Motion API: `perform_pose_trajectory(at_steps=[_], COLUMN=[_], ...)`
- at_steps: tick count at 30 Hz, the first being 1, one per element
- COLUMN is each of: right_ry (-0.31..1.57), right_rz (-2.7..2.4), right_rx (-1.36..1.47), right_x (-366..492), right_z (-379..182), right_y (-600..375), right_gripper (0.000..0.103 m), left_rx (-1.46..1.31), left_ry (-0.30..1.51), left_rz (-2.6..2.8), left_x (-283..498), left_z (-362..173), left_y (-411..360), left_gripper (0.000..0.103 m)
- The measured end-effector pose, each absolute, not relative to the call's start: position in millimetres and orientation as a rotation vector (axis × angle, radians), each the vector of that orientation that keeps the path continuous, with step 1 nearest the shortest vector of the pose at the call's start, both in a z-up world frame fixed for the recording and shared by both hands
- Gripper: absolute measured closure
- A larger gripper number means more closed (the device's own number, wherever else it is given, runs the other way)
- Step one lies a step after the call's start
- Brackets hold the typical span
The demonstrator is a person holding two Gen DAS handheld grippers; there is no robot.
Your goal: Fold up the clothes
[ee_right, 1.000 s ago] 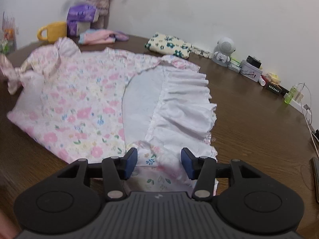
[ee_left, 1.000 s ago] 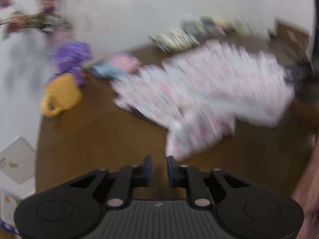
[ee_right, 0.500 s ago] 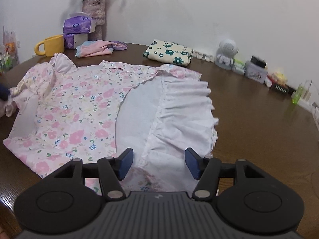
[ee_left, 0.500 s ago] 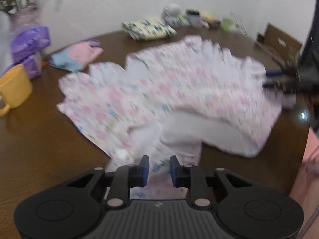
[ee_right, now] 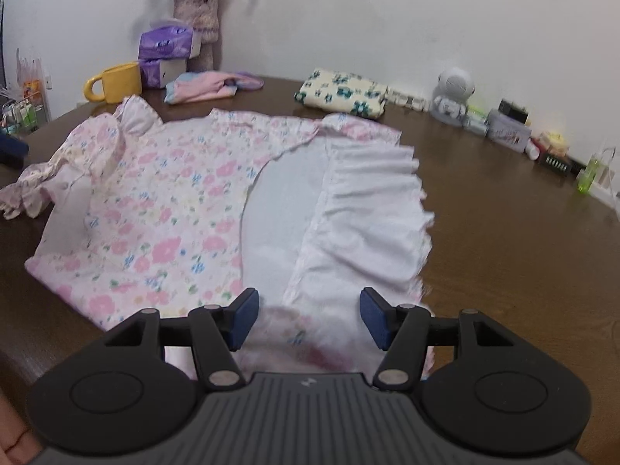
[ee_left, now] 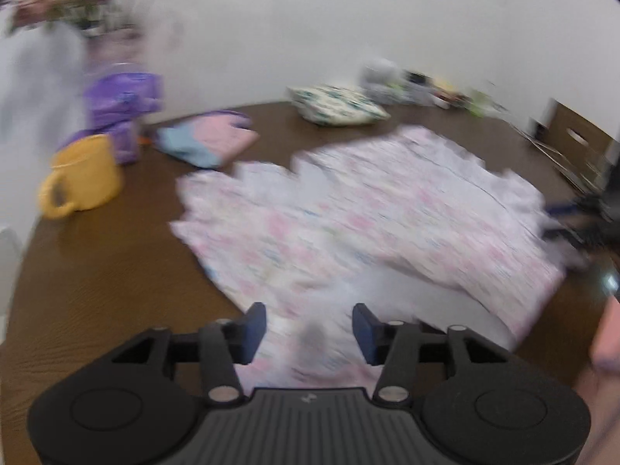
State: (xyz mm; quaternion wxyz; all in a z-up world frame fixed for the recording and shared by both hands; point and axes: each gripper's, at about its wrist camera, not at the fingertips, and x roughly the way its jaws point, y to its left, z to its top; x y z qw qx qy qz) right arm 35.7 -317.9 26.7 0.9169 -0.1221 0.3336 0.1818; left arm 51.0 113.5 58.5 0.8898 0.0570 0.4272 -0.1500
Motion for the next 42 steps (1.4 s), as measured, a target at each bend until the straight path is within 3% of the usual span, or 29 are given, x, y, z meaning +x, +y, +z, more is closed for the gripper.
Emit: perform_pose_trajectory(at_steps=[6, 10, 19, 24, 28, 32, 36, 38, 42], right_ry=[0.694, 0.709, 0.710, 0.703, 0.707, 0.686, 0.670, 0.682, 0.707], right_rz=[0.369, 0.369, 0.341, 0.309, 0.304, 0.301, 0.293, 0.291, 0.292], right_rx=[-0.235, -0.236, -0.224, -0.241, -0.254, -0.257, -0.265, -0.269, -0.262], right_x=[53.6, 52.8, 49.9, 43.3, 37.0, 39.4, 50.8, 61.1, 74.1], right_z=[17.4, 9.5, 7.4, 7.4, 8.2, 18.6, 26.0, 23.6, 14.1], right_y=[-319.5, -317.8, -319.8, -315.1, -314.0, -315.5, -314.4, -312.5, -309.1], right_gripper=[0.042, 0.042, 0.038, 0.038, 0.038, 0.038, 0.038, 0.038, 0.038], left_rx=[0.014, -0.071, 0.001, 0.082, 0.041, -0.011, 0.005, 0.007, -0.045], left_ry=[0.930, 0.957, 0.892, 0.947, 0.926, 0.813, 0.775, 0.801, 0.890], left_rz=[-0.256, -0.342, -0.321, -0.276, -0.277, -0.233, -0.235, -0.227, -0.205], left_x=[72.4, 75.7, 50.6, 44.5, 46.2, 59.7, 96.1, 117.8, 156.9], left_z=[55.2, 50.0, 71.6, 53.8, 54.2, 78.1, 90.9, 88.0, 66.2], left_y=[128.1, 136.1, 158.4, 157.1, 165.4, 176.9, 168.8, 160.6, 157.5], left_gripper=[0.060, 0.099, 0.102, 0.102, 0.095, 0.059, 0.056, 0.046, 0.046])
